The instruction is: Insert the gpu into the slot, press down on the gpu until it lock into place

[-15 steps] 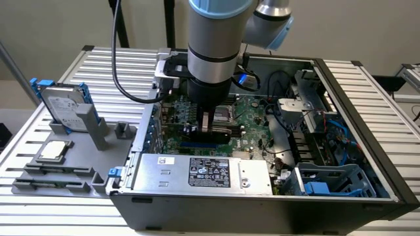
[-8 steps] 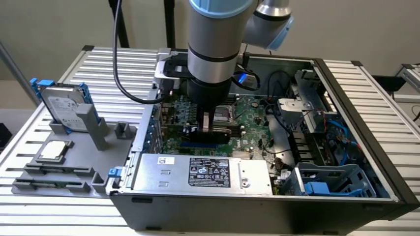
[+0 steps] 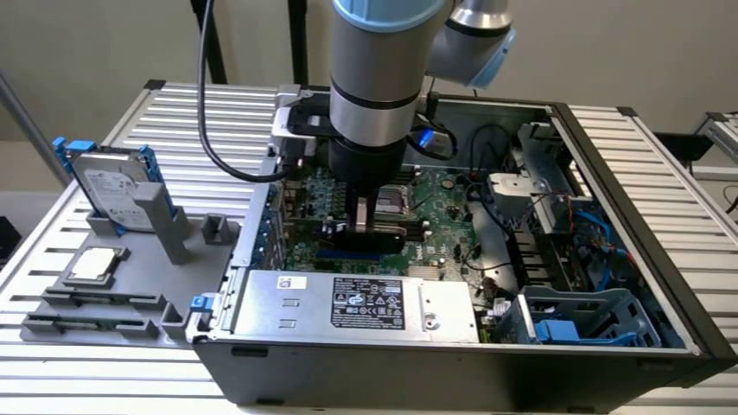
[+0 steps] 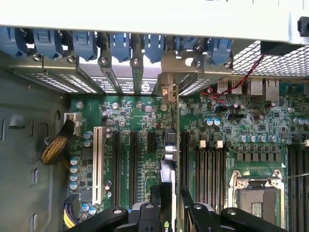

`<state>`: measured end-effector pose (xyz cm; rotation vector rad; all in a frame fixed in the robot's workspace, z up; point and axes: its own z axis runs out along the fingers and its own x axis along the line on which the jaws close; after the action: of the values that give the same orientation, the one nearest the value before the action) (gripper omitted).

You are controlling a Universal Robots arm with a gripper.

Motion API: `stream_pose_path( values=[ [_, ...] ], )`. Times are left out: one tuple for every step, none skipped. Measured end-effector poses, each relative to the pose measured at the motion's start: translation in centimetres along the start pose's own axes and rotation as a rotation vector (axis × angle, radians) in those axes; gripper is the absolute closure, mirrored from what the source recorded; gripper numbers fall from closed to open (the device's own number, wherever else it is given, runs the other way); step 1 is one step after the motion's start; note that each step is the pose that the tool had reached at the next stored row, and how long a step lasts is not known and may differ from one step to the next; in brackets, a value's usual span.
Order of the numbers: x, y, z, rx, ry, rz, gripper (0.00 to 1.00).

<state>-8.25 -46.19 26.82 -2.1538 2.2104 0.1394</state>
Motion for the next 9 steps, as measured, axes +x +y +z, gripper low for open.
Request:
stream_pose_path(
  values=[
    [0.0, 0.01, 0.0, 0.0006, -0.0002, 0.006, 0.74],
    [0.0, 0.01, 0.01, 0.0013, -0.0004, 0.013, 0.74],
    [0.0, 0.01, 0.01, 0.0015, -0.0007, 0.016, 0.74],
    [0.0, 0.01, 0.01, 0.0017, -0.0006, 0.017, 0.74],
    [0.0, 0.01, 0.01, 0.0018, -0.0006, 0.018, 0.74],
    [0.01, 0.01, 0.01, 0.0017, -0.0005, 0.019, 0.74],
    [0.02, 0.01, 0.0, 0.0017, -0.0006, 0.019, 0.74],
    [0.03, 0.01, 0.0, 0.0016, -0.0006, 0.019, 0.74],
    [0.04, 0.01, 0.0, 0.0014, -0.0006, 0.019, 0.74]
  ],
)
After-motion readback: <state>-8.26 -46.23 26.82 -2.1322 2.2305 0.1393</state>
